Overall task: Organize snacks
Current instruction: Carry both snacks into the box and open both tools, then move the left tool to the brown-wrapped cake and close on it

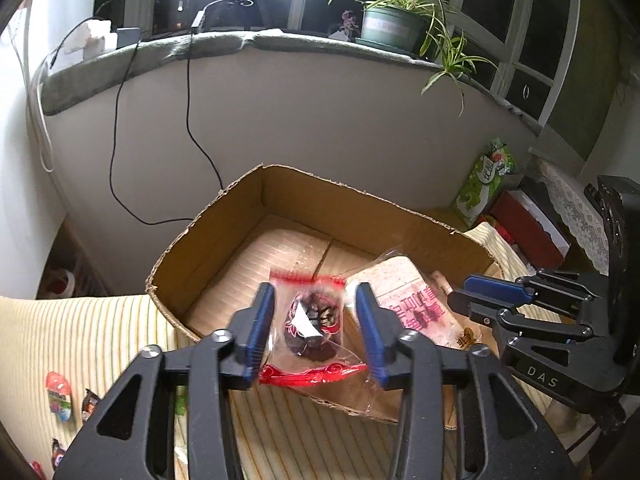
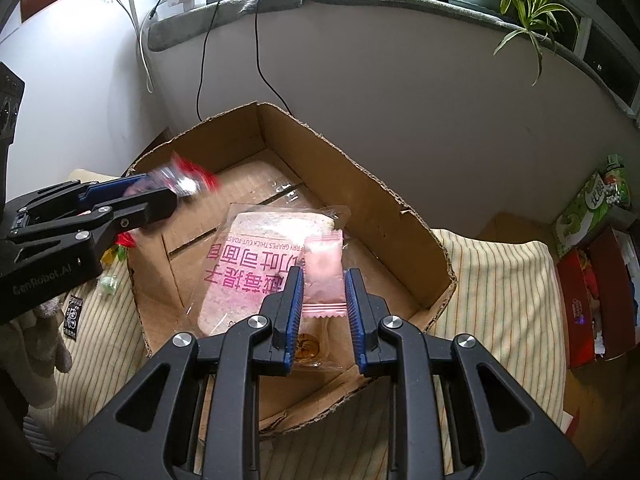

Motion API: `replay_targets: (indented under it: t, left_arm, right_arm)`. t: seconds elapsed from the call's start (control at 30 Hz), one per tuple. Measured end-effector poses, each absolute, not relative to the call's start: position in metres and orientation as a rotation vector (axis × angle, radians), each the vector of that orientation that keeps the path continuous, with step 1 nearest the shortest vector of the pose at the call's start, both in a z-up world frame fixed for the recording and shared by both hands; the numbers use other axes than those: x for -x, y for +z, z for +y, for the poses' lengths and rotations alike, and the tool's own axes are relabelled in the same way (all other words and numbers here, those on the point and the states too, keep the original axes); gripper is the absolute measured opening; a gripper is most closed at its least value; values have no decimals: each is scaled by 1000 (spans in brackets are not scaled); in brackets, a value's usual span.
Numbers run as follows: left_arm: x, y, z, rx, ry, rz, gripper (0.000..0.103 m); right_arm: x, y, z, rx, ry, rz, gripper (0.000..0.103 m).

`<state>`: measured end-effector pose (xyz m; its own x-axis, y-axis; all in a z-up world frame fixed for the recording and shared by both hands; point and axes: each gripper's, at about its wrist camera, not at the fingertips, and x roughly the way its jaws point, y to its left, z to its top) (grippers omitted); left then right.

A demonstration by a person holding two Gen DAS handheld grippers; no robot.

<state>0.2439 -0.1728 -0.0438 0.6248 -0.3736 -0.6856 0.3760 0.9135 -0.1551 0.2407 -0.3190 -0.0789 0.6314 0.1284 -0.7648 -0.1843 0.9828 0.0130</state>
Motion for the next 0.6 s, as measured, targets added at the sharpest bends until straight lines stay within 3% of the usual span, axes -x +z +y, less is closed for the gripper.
replay_targets:
  t: [0.07,0.2,0.6]
  left_arm:
    - [-242,-43,-173,-5,-429,782,43]
    - [-240,-41,-171,0,-427,780,43]
    - [-219,-27,-150,14,-405,756,43]
  right_arm:
    - [-241,-79,-319,68,174,869,25]
    - [-237,-77,-320,68,164,856,47]
    - [-216,-61,-312,58,181,807,75]
